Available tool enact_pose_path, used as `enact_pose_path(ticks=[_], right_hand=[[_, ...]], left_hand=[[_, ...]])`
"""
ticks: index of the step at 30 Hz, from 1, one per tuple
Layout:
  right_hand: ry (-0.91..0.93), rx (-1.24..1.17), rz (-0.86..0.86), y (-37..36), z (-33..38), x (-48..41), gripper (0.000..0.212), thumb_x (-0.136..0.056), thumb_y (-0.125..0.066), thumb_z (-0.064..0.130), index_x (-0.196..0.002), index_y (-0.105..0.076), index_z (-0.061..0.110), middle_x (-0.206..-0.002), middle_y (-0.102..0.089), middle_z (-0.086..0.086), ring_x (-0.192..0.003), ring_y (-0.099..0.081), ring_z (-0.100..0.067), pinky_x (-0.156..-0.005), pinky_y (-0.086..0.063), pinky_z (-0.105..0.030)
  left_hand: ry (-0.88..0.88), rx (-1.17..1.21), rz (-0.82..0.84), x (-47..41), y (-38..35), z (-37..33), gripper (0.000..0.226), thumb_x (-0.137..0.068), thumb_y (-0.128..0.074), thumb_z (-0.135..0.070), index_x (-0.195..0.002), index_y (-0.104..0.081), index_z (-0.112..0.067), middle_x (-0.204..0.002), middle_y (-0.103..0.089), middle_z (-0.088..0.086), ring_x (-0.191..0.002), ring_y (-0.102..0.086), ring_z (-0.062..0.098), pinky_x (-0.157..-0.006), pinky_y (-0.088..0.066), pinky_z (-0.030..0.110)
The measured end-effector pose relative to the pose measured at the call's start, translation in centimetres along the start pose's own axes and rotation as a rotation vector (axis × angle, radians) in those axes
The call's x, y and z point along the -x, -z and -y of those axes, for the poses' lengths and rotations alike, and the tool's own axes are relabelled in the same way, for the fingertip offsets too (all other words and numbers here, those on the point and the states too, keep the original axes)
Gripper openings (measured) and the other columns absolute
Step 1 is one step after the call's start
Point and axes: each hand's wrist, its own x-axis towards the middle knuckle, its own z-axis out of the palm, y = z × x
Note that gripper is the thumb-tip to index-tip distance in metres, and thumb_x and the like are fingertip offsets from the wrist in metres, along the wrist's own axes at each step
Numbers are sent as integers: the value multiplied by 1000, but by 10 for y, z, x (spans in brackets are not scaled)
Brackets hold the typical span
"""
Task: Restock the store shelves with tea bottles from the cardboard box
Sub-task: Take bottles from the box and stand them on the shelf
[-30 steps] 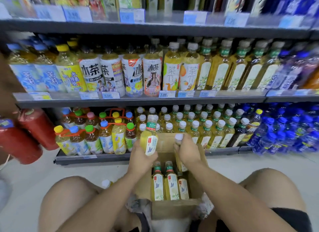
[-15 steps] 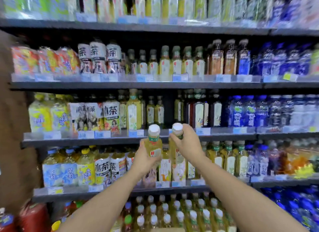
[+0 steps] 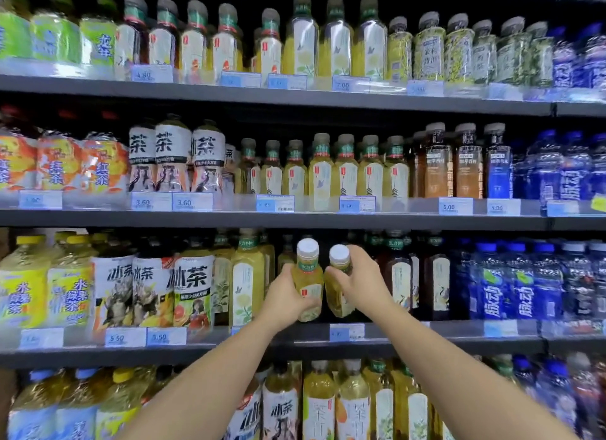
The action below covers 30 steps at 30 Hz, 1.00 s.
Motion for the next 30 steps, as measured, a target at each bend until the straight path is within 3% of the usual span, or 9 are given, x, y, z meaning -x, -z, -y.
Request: enact_pose_path(ticks=[3,7,11,14,17,20,23,27,30], right_hand=[[-75,26,-26,-21,-25,-21,29,-88,-71,38,-105,-56,21,-100,-59,5,-93,-60,-16,-74,-41,-27],[-211,64,-58,-40,-46,-56,45,-87,-69,46,-115,-60,12,-104,-67,-9,-100,-63,-29,-72,-40,-29],[-335,75,-42,-58,-69,-70,66,-87,-64,53,-137,-51,11,-117,-68,-12,-110,-62,-33,-77,-50,-31],[-386,34,-23,-69,-79,-64,70,-87,-63,56,-139,-48,12,-131,-60,-10,-118,-58,-33,-76,-49,-28],[-422,17,5,-71,-83,-54,78,-82,-64,62,-140,-45,13,-132,-58,-11,-116,-59,-32,-84,-48,-32],[-448,149,137,-67,-84,-37,89,-80,-70,58,-144,-34,8,-132,-54,-16,-115,-58,-33,-86,-50,-36],[-511,247,280,-62,-81,-21,76,-82,-73,50,-135,-39,7,-118,-62,-13,-102,-63,-30,-74,-49,-34],[-535,271,277,-63,-76,-24,41,-85,-72,46,-95,-55,10,-74,-56,0,-59,-54,-13,-51,-42,-25],[-536,306,272,-69,-77,-31,39,-85,-72,45,-93,-58,10,-74,-57,-2,-60,-56,-14,-53,-47,-27]], left_hand=[[44,-64,88,-27,-9,18,78,-63,-91,-39,-123,-44,-25,-108,-66,-7,-97,-65,11,-81,-54,28],[98,-80,187,-57,-23,45,77,-50,-88,-53,-114,-56,-26,-99,-72,-7,-89,-70,10,-82,-61,38],[144,-6,231,-74,-32,60,58,-61,-89,-46,-109,-63,-26,-98,-75,-5,-91,-72,13,-85,-61,43],[165,8,221,-82,-34,65,42,-72,-88,-35,-105,-62,-28,-104,-74,-3,-98,-70,17,-92,-58,44],[149,-73,200,-80,-35,61,41,-80,-83,-35,-114,-63,-23,-114,-72,1,-105,-68,20,-96,-55,40],[160,-175,153,-73,-36,60,42,-84,-79,-37,-117,-65,-15,-112,-72,2,-102,-68,21,-91,-55,35],[229,-215,105,-68,-35,57,44,-82,-79,-43,-114,-66,-15,-106,-73,3,-91,-70,19,-84,-59,40],[265,-212,8,-69,-37,47,41,-84,-79,-39,-112,-64,-12,-106,-72,6,-92,-70,22,-81,-61,40],[268,-245,-19,-74,-42,47,44,-84,-80,-37,-115,-62,-11,-110,-70,7,-97,-69,23,-80,-59,35]])
